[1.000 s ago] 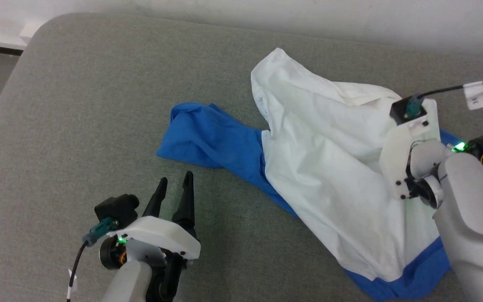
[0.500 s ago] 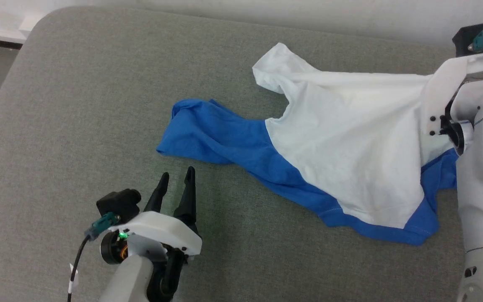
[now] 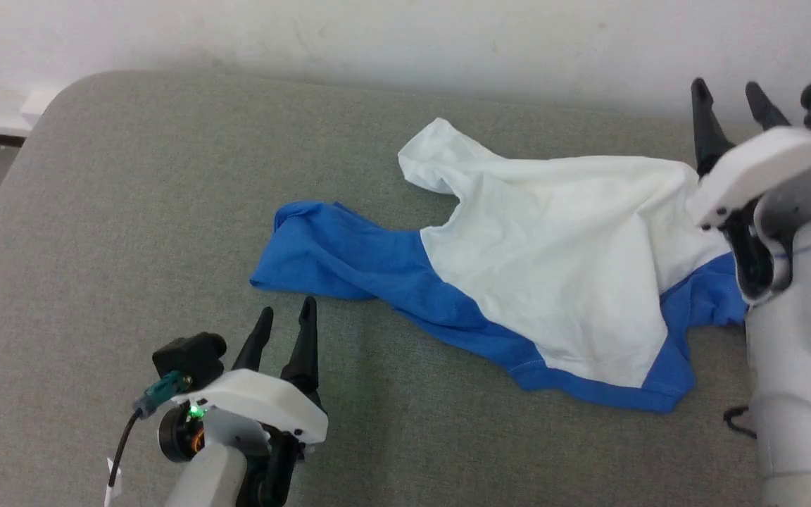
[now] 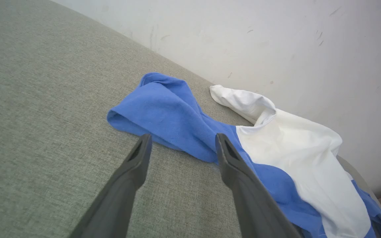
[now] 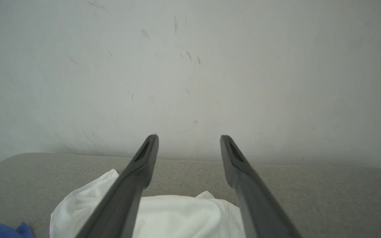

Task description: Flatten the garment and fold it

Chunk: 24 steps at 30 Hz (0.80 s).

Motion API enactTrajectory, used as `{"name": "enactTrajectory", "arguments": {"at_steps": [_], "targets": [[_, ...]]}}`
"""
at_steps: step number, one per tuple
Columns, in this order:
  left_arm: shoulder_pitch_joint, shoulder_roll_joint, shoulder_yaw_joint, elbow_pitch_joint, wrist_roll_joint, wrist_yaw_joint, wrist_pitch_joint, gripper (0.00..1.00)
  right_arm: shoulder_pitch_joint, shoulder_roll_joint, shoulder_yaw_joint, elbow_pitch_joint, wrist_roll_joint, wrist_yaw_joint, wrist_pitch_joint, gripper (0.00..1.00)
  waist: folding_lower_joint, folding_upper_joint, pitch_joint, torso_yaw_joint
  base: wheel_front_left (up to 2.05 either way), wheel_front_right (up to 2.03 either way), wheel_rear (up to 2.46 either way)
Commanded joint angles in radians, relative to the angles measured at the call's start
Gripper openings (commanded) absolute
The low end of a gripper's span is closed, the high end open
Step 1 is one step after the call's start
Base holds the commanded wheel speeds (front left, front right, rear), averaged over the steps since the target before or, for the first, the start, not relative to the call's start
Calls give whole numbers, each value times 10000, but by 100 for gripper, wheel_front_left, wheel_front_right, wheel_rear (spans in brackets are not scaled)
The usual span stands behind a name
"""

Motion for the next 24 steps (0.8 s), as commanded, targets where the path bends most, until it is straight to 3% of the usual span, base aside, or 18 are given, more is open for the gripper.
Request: {"name": "enactTrajectory", "arguments": {"at_steps": [1, 10, 17, 24], "targets": [[146, 43, 8, -14, -43, 86, 17, 100, 381, 5, -9, -129, 128, -19, -103, 100, 1, 0, -365, -299, 0, 0, 0], [545, 121, -33, -266, -121, 238, 170, 100, 4179, 7, -759, -2527, 1493, -19, -330, 100, 1, 0, -914, -642, 0, 0, 0], [671, 133, -78, -301, -230, 354, 416, 100, 6129, 8, -1187, -3313, 2479, -19, -87, 100, 1, 0, -995, -817, 0, 0, 0], [-295, 129, -306, 505, -653, 700, 2392, 100, 6320, 8, -1074, -3689, 2740, -19, 10, 100, 1, 0, -743, -1145, 0, 0, 0]]}}
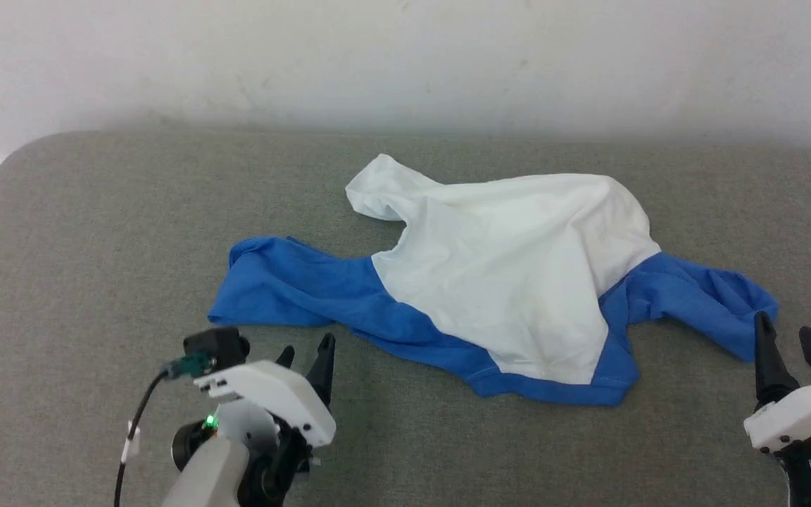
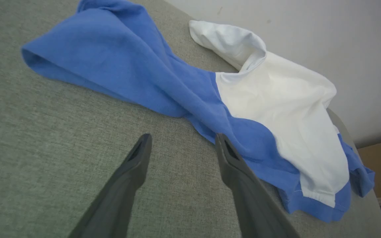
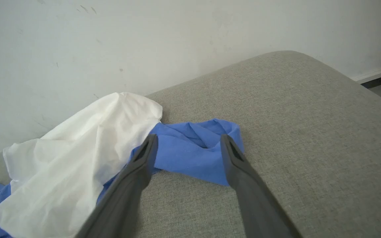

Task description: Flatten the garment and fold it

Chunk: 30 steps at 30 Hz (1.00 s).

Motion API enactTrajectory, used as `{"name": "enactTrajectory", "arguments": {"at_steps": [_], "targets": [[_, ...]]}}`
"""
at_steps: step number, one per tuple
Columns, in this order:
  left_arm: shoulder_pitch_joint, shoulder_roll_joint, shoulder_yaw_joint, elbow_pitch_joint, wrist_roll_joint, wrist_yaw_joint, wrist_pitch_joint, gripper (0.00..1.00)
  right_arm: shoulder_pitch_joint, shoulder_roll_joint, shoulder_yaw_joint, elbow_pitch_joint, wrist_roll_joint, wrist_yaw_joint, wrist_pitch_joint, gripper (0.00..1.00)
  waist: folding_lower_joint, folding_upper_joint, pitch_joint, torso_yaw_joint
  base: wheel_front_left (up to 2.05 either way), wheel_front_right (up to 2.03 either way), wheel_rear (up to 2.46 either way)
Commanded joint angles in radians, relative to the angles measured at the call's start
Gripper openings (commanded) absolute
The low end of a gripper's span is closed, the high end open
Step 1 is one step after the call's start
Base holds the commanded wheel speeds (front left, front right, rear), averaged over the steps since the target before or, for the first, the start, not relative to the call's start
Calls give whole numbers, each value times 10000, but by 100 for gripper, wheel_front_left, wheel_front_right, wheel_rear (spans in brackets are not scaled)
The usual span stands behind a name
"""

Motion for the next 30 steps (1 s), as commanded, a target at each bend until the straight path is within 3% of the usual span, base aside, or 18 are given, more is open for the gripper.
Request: {"name": "enactTrajectory", "arguments": {"at_steps": [1, 8, 14, 18, 20, 21, 30], "targets": [[-695, 68, -65, 306, -123, 109, 570, 100, -80, 20, 93, -98, 62, -9, 58, 100, 1, 0, 169, -192, 0, 0, 0], [-2296, 386, -167, 1859, -129, 472, 2101, 100, -232, 20, 193, -224, 66, -9, 103, 100, 1, 0, 494, -645, 0, 0, 0], [-2945, 620, -197, 3194, 108, 922, 2395, 100, -199, 20, 190, -186, 133, -9, 29, 100, 1, 0, 674, -836, 0, 0, 0], [-3227, 592, -164, 3696, 61, 769, 2218, 100, -224, 20, 205, -155, 158, -9, -13, 100, 1, 0, 739, -843, 0, 0, 0], [-3305, 579, -162, 3910, 32, 626, 2089, 6, -244, 20, 233, -120, 163, -9, -39, 100, 1, 0, 740, -825, 0, 0, 0], [-3311, 576, -167, 4008, 8, 539, 2053, 0, -254, 20, 249, -93, 166, -9, -53, 100, 1, 0, 729, -813, 0, 0, 0], [-3307, 1172, 517, 3845, -416, 87, 1175, 0, -119, 20, 453, 156, 234, -9, -131, 100, 1, 0, 661, -493, 0, 0, 0]]}}
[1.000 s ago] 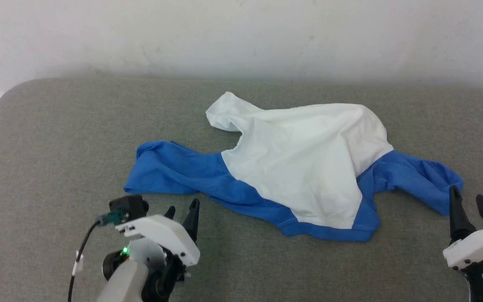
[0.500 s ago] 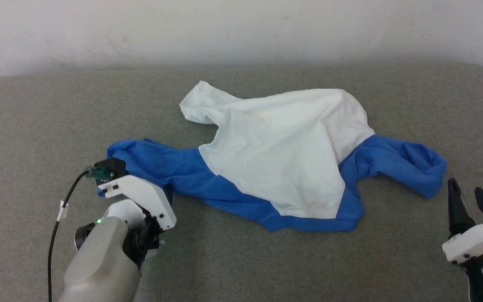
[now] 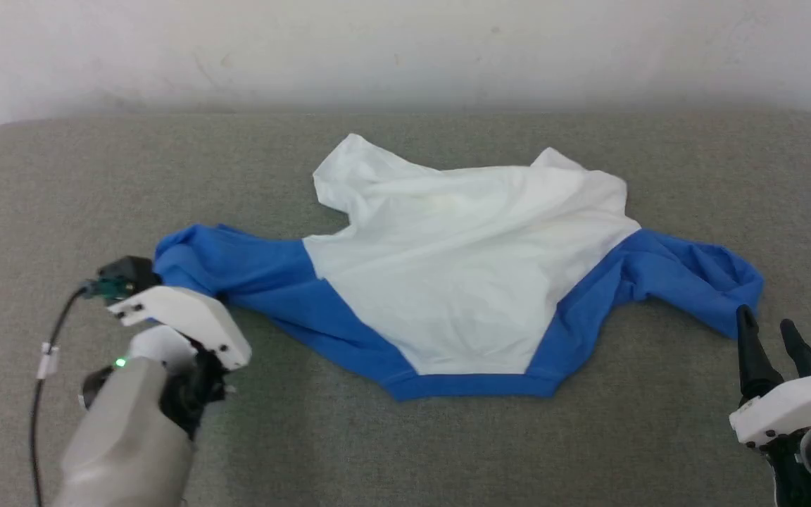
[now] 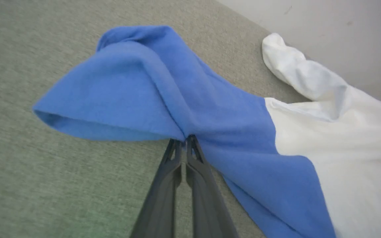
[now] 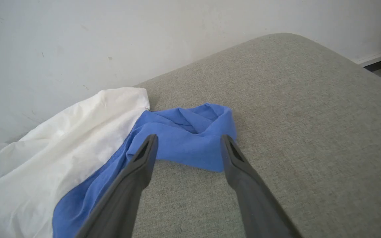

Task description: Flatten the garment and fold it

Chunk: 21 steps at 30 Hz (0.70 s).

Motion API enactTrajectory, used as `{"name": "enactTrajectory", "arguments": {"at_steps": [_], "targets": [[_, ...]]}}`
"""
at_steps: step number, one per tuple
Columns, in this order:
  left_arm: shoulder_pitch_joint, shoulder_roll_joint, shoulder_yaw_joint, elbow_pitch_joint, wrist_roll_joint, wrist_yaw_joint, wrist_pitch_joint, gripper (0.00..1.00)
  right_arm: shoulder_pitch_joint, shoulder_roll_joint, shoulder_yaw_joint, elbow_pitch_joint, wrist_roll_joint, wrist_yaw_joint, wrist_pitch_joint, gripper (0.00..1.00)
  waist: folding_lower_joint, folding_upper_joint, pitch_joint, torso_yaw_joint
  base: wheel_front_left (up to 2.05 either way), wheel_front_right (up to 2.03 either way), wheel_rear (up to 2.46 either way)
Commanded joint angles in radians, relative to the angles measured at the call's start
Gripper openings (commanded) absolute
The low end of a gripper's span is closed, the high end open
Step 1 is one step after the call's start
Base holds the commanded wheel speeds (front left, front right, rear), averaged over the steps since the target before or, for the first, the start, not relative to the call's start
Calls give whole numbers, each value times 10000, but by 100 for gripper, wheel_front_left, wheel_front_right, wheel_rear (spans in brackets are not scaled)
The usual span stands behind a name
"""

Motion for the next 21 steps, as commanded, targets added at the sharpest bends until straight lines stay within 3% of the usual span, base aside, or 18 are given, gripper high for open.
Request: {"name": "enactTrajectory", "arguments": {"at_steps": [1, 6, 12, 13, 14, 17, 21], "targets": [[13, 388, 251, -243, -87, -21, -234, 0, 63, 10, 8, 77, 81, -9, -101, 100, -1, 0, 12, 150, 0, 0, 0], [67, 837, 664, -915, -140, 251, -617, 0, 85, 10, 64, 174, 39, -9, -117, 100, -1, 0, 54, 358, 0, 0, 0], [219, 952, 976, -1174, -255, 662, -766, 0, 11, 10, 165, 229, -30, -9, -119, 100, -1, 0, 16, 451, 0, 0, 0], [282, 918, 992, -1193, -318, 672, -708, 34, 3, 10, 192, 234, -42, -9, -113, 100, -1, 0, 1, 463, 0, 0, 0], [355, 837, 981, -1235, -413, 629, -601, 100, 4, 11, 216, 237, -60, -9, -98, 100, -1, 0, -14, 478, 0, 0, 0], [576, 669, 1016, -1475, -605, 587, -543, 100, 19, 11, 282, 225, -119, -9, -15, 100, -1, 0, -47, 518, 0, 0, 0], [1106, 684, 1432, -2442, -680, 468, -1593, 100, 1, 11, 482, 96, -467, -9, 415, 100, -1, 0, -102, 486, 0, 0, 0]]}}
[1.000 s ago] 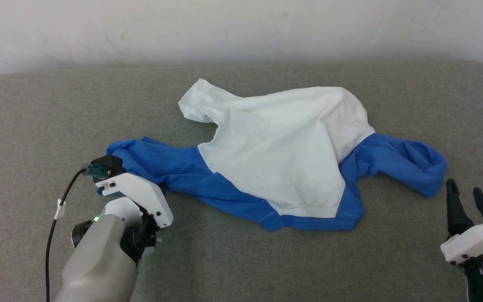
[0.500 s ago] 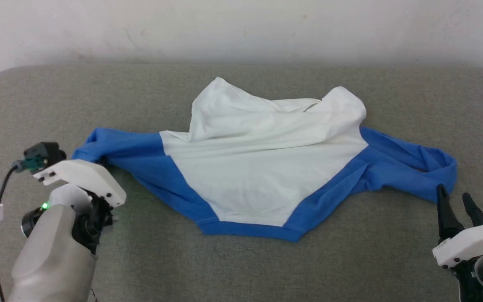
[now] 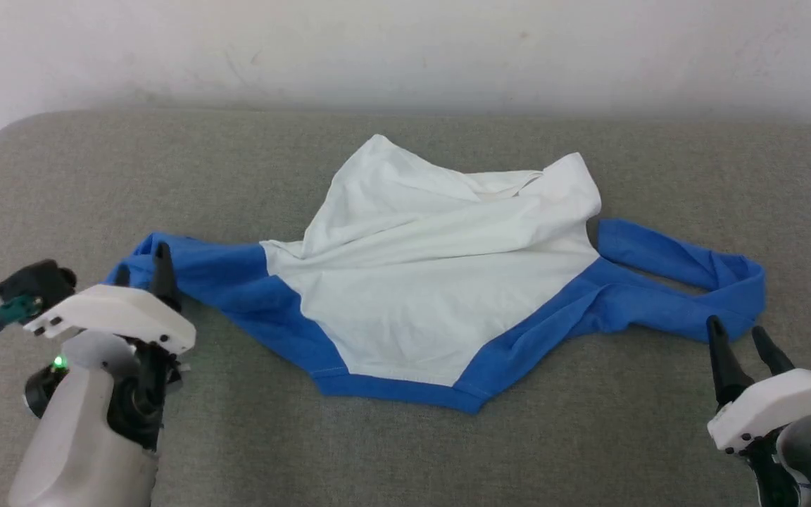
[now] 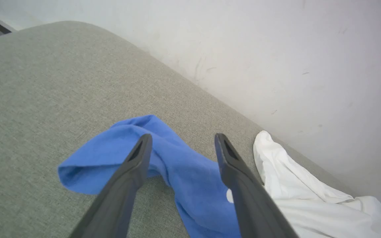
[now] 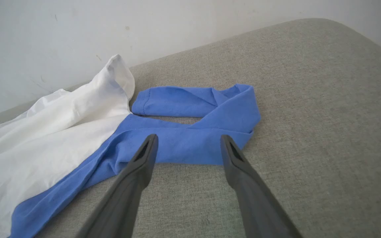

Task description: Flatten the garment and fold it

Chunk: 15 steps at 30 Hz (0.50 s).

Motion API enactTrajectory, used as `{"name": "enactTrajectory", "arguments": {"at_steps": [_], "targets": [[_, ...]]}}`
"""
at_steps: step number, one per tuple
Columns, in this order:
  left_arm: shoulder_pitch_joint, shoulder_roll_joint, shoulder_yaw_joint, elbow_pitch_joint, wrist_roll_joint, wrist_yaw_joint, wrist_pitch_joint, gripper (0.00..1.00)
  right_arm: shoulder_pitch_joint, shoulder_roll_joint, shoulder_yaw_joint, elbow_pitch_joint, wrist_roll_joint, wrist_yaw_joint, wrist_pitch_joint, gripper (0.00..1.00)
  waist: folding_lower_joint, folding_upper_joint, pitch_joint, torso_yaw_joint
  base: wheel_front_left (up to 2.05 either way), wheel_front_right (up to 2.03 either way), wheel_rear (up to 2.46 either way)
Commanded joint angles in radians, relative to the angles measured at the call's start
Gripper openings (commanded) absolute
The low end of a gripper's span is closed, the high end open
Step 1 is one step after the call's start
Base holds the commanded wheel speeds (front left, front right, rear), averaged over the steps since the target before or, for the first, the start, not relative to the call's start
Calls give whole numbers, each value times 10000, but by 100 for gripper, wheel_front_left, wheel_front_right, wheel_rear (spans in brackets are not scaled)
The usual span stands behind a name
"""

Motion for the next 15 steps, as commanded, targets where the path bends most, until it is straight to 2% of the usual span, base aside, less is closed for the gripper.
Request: {"name": "enactTrajectory", "arguments": {"at_steps": [1, 4, 6, 11, 15], "targets": [[365, 115, 153, -479, 116, -157, -623, 100, -45, 12, 65, -131, -224, -9, 246, 100, 0, 0, -18, -14, 0, 0, 0], [1108, 362, 100, -1518, 861, -329, -2175, 100, -258, 12, 46, -311, -681, -9, 1005, 100, 0, 0, -11, 10, 0, 0, 0], [1585, 336, 69, -2203, 1359, -344, -2821, 100, -479, 12, -82, -377, -1100, -9, 1743, 100, 0, 0, 35, 98, 0, 0, 0], [2588, -115, 440, -3739, 2676, -176, -3085, 100, -1282, 13, 144, -530, -2229, -9, 3731, 100, 0, 0, 161, 271, 0, 0, 0], [3077, -699, 700, -4098, 3150, -409, -3090, 100, -1985, 6, 736, -255, -3050, -9, 4955, 100, 0, 0, 333, 377, 0, 0, 0]]}}
